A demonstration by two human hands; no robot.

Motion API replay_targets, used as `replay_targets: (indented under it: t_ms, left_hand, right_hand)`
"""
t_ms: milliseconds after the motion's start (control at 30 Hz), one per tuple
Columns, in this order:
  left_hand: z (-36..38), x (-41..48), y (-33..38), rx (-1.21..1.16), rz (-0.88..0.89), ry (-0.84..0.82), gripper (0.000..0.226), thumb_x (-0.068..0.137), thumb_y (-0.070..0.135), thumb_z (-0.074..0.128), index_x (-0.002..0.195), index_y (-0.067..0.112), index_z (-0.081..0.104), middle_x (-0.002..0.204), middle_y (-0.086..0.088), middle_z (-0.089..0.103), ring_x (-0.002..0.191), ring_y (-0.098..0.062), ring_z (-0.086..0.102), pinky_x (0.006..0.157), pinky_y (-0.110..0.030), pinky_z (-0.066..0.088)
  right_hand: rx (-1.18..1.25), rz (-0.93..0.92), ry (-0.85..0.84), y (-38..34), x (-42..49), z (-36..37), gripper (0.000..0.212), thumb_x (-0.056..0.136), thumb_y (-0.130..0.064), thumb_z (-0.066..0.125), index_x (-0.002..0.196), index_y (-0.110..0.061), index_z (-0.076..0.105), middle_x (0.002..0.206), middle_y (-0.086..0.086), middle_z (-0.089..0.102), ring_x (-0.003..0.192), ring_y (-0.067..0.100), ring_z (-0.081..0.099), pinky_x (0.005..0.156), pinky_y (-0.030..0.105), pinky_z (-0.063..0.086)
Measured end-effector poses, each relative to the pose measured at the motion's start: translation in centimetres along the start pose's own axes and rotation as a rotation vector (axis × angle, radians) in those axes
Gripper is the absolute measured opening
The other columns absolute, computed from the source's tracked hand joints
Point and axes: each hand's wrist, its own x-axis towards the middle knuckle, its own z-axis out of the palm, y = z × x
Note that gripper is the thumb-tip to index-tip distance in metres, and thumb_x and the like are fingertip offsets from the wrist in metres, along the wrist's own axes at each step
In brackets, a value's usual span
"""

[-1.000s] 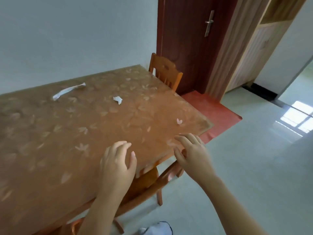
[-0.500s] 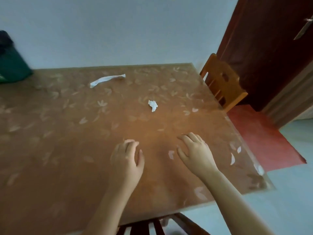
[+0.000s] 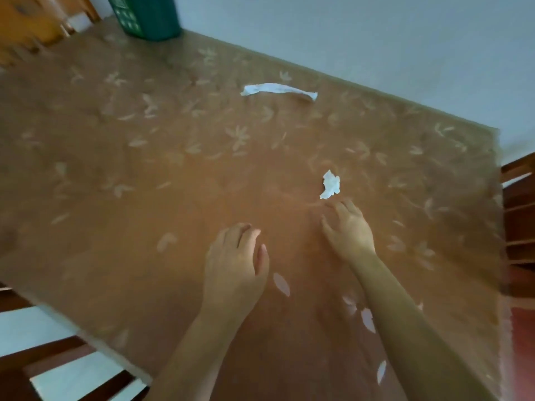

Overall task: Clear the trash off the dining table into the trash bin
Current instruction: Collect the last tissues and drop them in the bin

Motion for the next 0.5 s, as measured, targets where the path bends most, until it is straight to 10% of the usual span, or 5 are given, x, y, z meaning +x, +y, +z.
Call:
replay_targets:
  t_ms: [500]
  left_hand:
    - [1.9,-0.8,0.8,0.035,-0.168,-0.001,0.037,0.08,0.026,0.041,0.099,0.004,0.065,0.102,-0.013,0.066,0.096,-0.031,0.06,0.084,-0.04,0.047]
  right_hand:
    - [0.016,0.029,-0.065,3.7,7.6,3.6,0.023,0.083,-0.021,0.06,0.103,-0.01,0.059,0.124,0.011,0.048,0.11,0.031,0.042,0.079,0.038,0.04]
